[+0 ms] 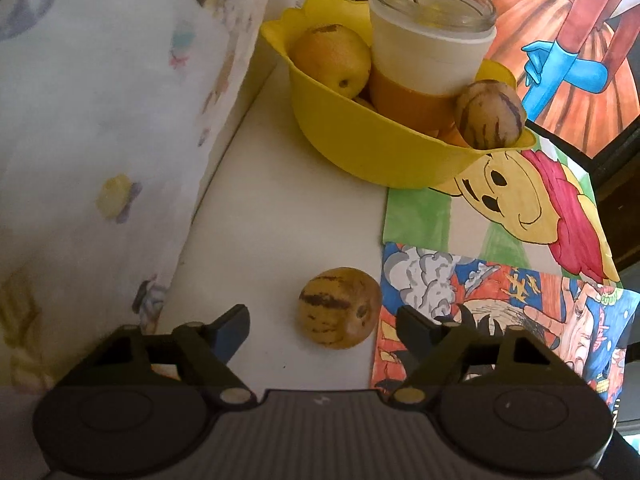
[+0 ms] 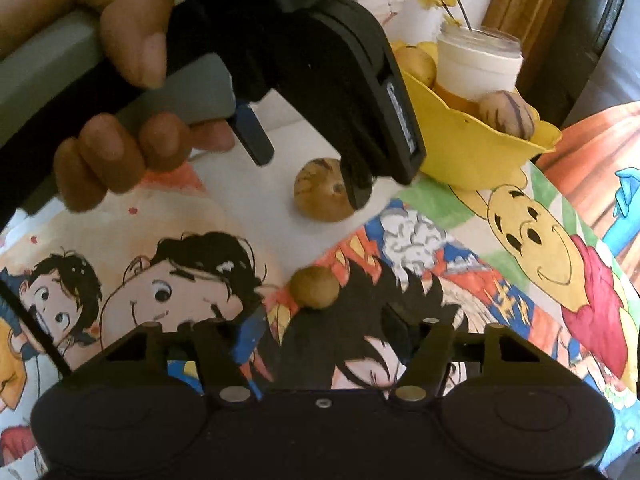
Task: Organize fruits
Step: 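Grasp the striped pepino with the left tool while the right grasps the small brown fruit, then carry the pepino and small brown fruit over the metal tray with both tools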
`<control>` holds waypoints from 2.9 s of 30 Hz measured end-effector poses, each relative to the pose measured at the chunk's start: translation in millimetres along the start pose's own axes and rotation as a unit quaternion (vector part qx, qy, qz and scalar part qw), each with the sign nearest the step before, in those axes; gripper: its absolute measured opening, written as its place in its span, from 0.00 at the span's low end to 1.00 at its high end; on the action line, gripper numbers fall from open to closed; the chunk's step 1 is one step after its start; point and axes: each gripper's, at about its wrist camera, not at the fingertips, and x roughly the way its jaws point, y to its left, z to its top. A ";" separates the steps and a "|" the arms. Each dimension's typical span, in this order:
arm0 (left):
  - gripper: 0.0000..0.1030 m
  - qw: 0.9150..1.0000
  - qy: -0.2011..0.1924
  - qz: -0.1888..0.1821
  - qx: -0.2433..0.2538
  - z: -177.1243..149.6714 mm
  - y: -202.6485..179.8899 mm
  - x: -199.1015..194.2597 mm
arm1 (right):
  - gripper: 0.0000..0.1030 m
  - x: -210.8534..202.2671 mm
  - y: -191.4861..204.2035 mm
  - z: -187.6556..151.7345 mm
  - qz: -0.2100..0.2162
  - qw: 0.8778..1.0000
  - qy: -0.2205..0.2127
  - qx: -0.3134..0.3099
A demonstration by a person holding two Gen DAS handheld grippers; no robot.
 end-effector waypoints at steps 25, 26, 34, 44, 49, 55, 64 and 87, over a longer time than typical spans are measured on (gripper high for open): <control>0.46 0.999 0.002 -0.042 -0.012 4.0 2.6 10.9 | 0.31 19.4 -3.2 7.4 0.016 1.000 -0.007 0.022; 0.45 0.999 0.003 -0.045 -0.014 3.7 3.2 11.7 | 0.31 18.4 -2.3 7.5 0.017 1.000 -0.008 0.021; 0.42 0.998 -0.002 -0.058 -0.021 0.7 5.9 13.2 | 0.31 8.6 -5.3 1.7 0.015 0.999 -0.005 0.038; 0.41 0.998 -0.023 -0.065 -0.008 -19.5 -0.4 2.3 | 0.31 -18.7 -12.3 -17.2 0.019 0.997 -0.010 0.076; 0.41 0.996 -0.051 -0.077 0.007 -35.8 -7.4 -7.7 | 0.31 -35.4 -17.6 -32.4 0.012 0.996 -0.012 0.088; 0.40 0.990 -0.086 -0.107 0.018 -60.5 -18.4 -24.2 | 0.31 -70.7 -29.5 -55.6 0.006 0.995 -0.022 0.100; 0.40 0.984 -0.096 -0.152 0.019 -101.7 -51.2 -40.1 | 0.31 -116.9 -47.4 -98.4 -0.009 0.993 -0.023 0.117; 0.41 0.972 -0.047 -0.186 0.136 -179.3 -151.3 -69.3 | 0.31 -221.5 -43.5 -212.2 0.026 0.985 0.027 0.166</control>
